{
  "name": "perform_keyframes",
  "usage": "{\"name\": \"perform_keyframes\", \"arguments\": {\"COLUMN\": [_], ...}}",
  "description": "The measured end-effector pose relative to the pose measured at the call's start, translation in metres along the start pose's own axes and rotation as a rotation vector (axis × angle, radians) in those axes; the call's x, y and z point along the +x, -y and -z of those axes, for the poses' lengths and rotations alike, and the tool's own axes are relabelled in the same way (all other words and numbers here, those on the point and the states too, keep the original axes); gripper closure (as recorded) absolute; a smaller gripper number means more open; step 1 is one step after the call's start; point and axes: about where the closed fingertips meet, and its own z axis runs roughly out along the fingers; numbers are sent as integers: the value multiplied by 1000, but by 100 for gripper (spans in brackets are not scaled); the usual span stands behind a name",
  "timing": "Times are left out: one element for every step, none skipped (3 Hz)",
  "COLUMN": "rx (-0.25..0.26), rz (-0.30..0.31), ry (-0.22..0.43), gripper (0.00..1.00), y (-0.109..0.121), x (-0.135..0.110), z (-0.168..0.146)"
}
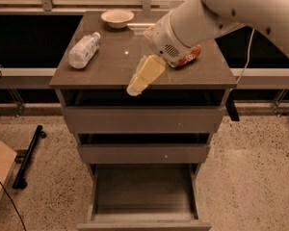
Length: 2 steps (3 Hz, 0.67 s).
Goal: Place blue plastic bottle into bottom drawer
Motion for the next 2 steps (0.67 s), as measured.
{"name": "perform_keyframes", "arguments": {"rx": [27, 37], "rz": [-61, -109], "ry": [68, 110], "gripper": [0, 0], "y": [14, 24], "x": [-14, -25], "z": [-39, -73]}}
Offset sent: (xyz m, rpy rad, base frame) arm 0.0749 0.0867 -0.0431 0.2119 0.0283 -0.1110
